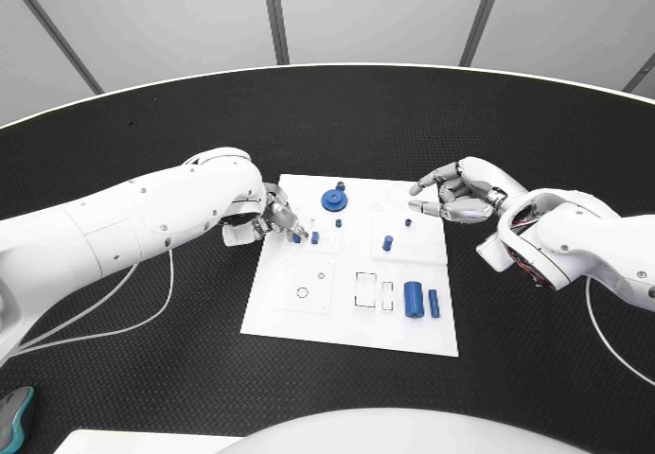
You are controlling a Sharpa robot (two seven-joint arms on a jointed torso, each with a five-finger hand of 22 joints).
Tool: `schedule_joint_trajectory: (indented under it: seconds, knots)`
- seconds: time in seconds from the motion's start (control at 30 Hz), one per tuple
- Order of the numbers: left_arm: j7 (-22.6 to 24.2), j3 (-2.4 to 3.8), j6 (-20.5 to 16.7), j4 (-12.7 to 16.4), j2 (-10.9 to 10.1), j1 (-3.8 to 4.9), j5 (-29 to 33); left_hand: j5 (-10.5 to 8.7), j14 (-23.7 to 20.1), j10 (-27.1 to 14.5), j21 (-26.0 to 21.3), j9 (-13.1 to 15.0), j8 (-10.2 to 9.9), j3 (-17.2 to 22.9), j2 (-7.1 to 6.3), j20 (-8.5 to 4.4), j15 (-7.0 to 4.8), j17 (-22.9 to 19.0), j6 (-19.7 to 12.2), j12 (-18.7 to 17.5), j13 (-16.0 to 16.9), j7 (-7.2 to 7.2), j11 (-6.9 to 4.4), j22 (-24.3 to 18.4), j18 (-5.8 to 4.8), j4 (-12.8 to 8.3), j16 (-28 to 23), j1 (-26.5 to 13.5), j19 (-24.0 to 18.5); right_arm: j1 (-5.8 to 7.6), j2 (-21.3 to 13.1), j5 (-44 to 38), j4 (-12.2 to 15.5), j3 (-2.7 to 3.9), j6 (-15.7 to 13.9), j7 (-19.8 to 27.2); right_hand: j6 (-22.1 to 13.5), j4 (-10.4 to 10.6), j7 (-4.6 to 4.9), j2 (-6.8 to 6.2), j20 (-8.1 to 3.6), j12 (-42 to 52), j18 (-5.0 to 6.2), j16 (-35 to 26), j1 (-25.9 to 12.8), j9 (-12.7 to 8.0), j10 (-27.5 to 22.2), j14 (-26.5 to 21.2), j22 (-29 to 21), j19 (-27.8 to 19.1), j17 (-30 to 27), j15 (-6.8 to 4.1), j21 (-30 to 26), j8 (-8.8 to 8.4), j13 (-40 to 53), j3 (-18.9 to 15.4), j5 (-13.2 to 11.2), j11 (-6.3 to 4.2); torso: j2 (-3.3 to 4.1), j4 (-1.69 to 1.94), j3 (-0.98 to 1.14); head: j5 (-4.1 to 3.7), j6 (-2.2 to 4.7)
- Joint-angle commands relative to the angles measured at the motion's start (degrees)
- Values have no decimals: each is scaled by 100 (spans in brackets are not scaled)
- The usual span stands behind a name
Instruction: Assemble the parts on the task board
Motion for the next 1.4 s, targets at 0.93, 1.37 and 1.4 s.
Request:
schedule_joint_trajectory:
  seconds: [0.93,1.37,1.4]
  knots:
    - [74,5,-457,178,-243,2,455,-28,294,-22,-26,-70,-82,-1358,-179,-22,-36,276,71,-66,-55,32,-3,-30,-82,624,-28,-347,8,-1,51,0,-77,-1,-5,27,-14,-13,-2,30,-43,-23,112,-23,-17,-11,219,452,659,226,806,-46,-47,21,1062,11,26,-55,-10,9,-1,23,45]
    - [1376,11,-1375,413,-440,110,789,93,-161,-2164,-1579,-223,-391,-1399,149,211,335,-565,-1089,-1832,-2642,522,443,-2621,357,548,-567,631,-1277,-6,68,0,-134,-1,-28,45,-20,-11,-1,27,-43,-37,118,-33,-23,-13,207,446,633,214,777,-46,-64,22,1049,10,36,-54,-27,17,9,-35,163]
    - [1596,11,-1485,433,-432,115,841,88,-369,-2372,-1928,-295,-450,-1273,119,307,439,-804,-1237,-1920,-2729,636,543,-3035,416,516,-737,865,-1547,-6,71,0,-138,-1,-32,48,-20,-11,-1,27,-43,-37,118,-33,-23,-13,207,446,633,214,777,-46,-64,22,1049,10,36,-54,-28,17,10,-38,166]
